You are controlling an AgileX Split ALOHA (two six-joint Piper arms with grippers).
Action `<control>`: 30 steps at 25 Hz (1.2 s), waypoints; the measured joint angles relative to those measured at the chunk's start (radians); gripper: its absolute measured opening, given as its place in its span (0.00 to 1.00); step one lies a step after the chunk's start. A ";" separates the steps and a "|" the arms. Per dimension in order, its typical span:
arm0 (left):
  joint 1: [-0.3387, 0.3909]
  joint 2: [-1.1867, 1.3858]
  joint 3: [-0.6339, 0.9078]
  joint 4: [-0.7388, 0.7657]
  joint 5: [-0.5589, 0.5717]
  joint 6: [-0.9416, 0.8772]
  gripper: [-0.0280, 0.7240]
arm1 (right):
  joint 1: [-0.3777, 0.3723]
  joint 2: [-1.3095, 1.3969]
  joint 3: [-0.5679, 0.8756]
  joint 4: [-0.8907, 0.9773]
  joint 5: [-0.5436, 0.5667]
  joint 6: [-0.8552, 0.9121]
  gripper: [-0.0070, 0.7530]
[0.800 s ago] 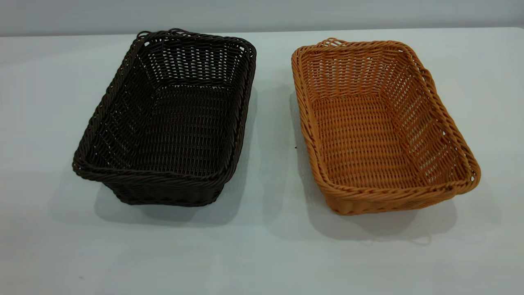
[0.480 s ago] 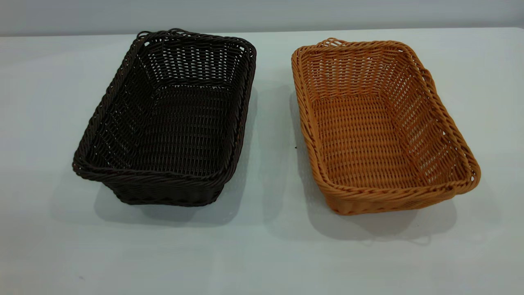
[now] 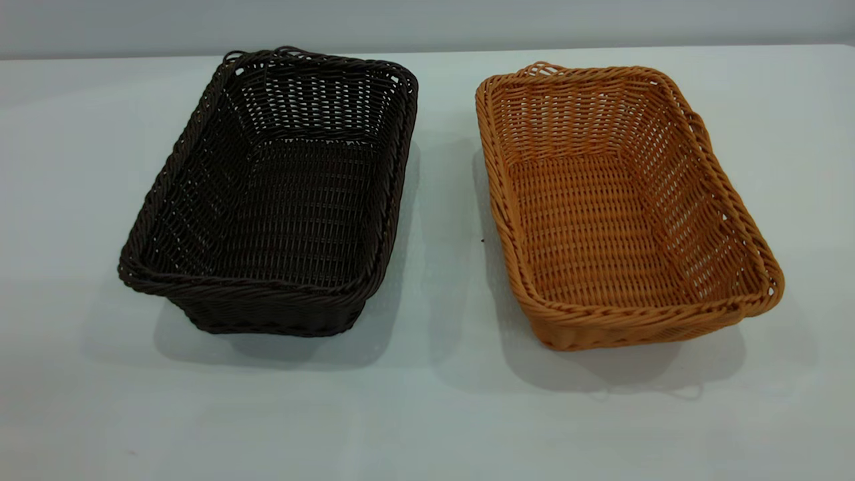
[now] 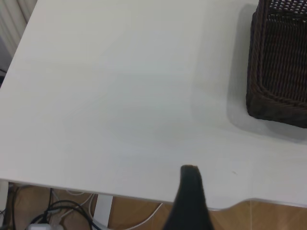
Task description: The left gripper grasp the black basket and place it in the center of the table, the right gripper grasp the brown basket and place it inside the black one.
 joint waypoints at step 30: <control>0.000 0.004 0.033 -0.001 -0.251 0.004 0.76 | 0.000 0.017 -0.002 0.069 -0.004 0.000 0.71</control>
